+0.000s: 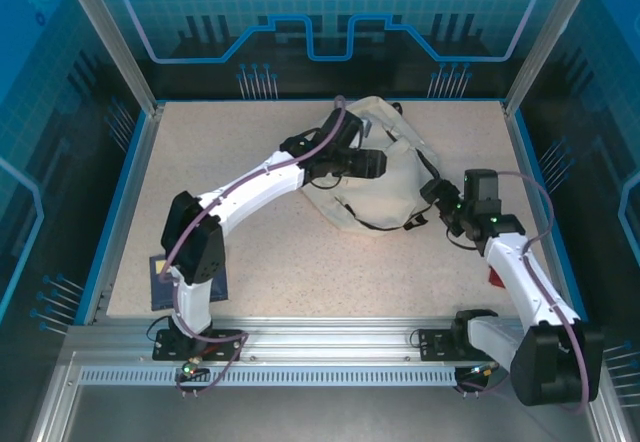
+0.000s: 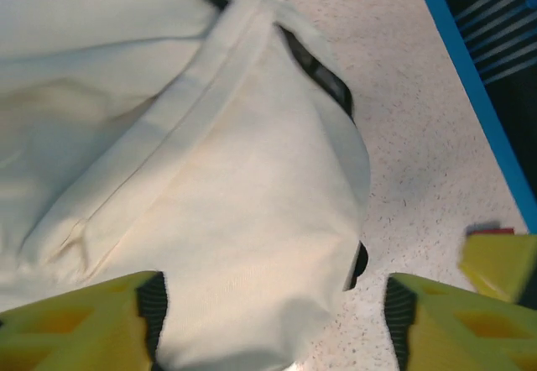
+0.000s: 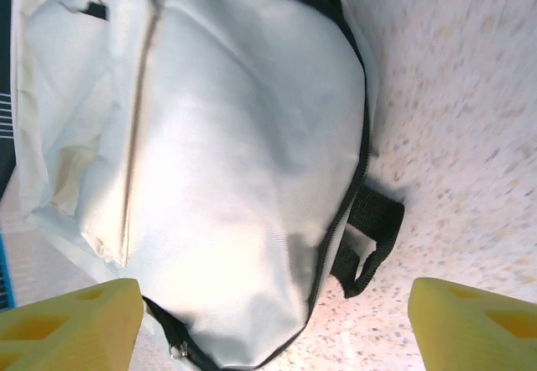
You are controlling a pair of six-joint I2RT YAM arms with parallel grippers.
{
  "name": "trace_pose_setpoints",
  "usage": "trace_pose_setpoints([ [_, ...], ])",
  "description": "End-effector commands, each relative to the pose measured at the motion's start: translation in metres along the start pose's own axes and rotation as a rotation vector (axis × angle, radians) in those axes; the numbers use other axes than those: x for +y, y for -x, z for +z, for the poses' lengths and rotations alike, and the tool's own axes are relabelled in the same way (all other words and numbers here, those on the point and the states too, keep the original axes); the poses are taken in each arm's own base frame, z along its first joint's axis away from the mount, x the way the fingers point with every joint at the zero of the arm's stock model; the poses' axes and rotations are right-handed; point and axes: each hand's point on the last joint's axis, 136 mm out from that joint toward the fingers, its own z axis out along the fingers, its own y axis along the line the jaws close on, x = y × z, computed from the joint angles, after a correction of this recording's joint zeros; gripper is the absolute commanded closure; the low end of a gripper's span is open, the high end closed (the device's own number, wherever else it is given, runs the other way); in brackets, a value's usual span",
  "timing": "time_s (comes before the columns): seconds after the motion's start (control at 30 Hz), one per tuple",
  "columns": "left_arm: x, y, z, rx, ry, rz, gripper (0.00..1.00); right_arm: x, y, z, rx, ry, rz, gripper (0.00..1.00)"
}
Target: Pack books, pencil case, and school supplies into a backpack
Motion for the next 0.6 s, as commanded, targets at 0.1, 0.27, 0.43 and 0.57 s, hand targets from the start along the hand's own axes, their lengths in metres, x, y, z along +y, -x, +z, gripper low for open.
trace_pose_setpoints([
  [0.1, 0.084, -0.016, -0.054, -0.039, 0.171, -0.261, 0.11, 0.030, 0.011, -0.038, 0.008, -0.054, -0.319, 0.08],
  [0.27, 0.196, -0.085, -0.100, -0.004, 0.498, -0.448, 0.01, 0.076, -0.013, -0.033, 0.070, 0.069, -0.439, 0.03],
  [0.43, 0.267, -0.156, -0.151, 0.046, 0.759, -0.576, 0.01, 0.111, -0.035, -0.019, 0.123, 0.136, -0.507, 0.02],
  [0.57, 0.291, -0.191, -0.175, 0.055, 0.868, -0.648, 0.01, 0.129, -0.048, -0.010, 0.156, 0.153, -0.549, 0.02],
])
